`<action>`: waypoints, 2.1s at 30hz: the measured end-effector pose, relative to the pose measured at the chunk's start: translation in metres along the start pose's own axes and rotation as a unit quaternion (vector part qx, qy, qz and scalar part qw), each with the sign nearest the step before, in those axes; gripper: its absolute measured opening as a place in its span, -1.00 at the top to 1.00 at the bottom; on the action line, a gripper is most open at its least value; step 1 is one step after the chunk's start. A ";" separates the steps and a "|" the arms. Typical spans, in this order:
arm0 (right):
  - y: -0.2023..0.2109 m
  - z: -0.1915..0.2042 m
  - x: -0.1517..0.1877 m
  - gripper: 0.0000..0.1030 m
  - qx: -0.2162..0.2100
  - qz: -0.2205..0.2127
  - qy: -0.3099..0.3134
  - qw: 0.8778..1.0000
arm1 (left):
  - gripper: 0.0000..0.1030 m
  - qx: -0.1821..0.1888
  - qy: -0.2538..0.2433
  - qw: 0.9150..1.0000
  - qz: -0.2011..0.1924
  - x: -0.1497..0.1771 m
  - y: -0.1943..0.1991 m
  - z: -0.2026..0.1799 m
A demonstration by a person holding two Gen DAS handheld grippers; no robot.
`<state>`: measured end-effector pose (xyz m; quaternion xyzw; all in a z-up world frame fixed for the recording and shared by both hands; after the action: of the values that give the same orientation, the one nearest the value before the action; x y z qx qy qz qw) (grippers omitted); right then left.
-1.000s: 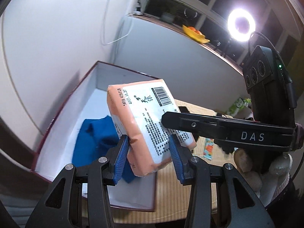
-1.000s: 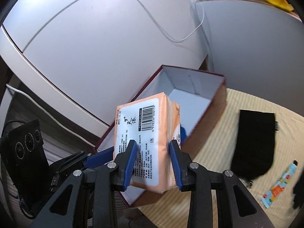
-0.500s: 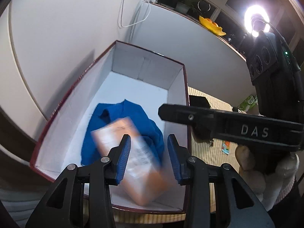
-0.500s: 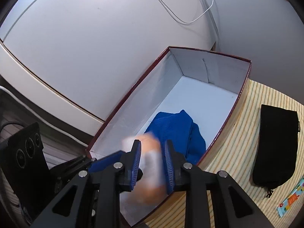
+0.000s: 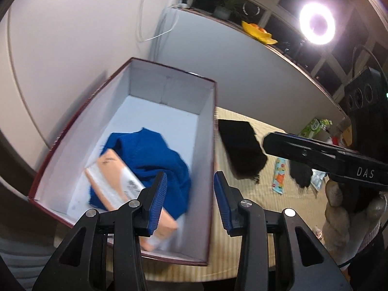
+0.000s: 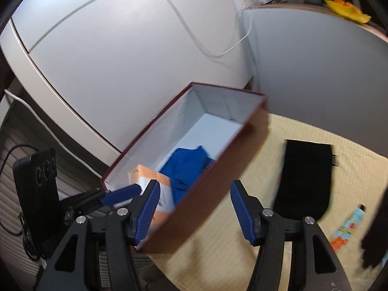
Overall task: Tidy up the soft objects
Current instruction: 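Grasp the grapefruit tube with the left tool while the right tool grasps the coffee packet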
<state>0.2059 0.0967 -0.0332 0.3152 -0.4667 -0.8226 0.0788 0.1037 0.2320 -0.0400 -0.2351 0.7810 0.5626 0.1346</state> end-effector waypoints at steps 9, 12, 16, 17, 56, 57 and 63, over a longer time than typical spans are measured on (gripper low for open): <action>0.079 -0.074 0.066 -0.20 0.039 -0.036 -0.047 0.997 | 0.22 0.027 -0.043 0.999 0.000 0.012 -0.005 -0.058; 0.109 -0.108 0.092 -0.20 0.068 -0.050 -0.070 0.994 | 0.22 0.033 -0.063 0.997 0.005 0.017 -0.011 -0.081; 0.142 -0.145 0.126 -0.20 0.101 -0.065 -0.095 0.988 | 0.22 0.036 -0.093 0.995 0.013 0.023 -0.023 -0.113; 0.152 -0.155 0.137 -0.21 0.113 -0.068 -0.101 0.986 | 0.22 0.036 -0.101 0.994 0.016 0.023 -0.027 -0.121; 0.107 -0.188 0.308 -0.07 0.166 0.011 -0.187 0.968 | 0.07 -0.041 -0.219 0.969 0.109 -0.006 -0.206 -0.233; 0.106 -0.187 0.307 -0.06 0.167 0.012 -0.185 0.968 | 0.07 -0.042 -0.220 0.968 0.110 -0.007 -0.208 -0.233; 0.103 -0.189 0.303 0.11 0.150 0.018 -0.193 0.970 | 0.07 -0.042 -0.218 0.969 0.111 -0.008 -0.216 -0.233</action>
<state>0.0612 -0.2243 -0.1525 0.1505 -0.5967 -0.7869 -0.0465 0.2353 -0.0409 -0.1353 -0.0245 0.7299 0.6439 0.2283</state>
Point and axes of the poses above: each gripper's, at about its wrist camera, not at the fingertips, and y roughly against the way its jaws point, z to its left, x to its underside, the point moved 2 cm from there along -y, roughly the way its jaws point, and after that the axes turned 9 degrees about z, right-handed, at the moved point
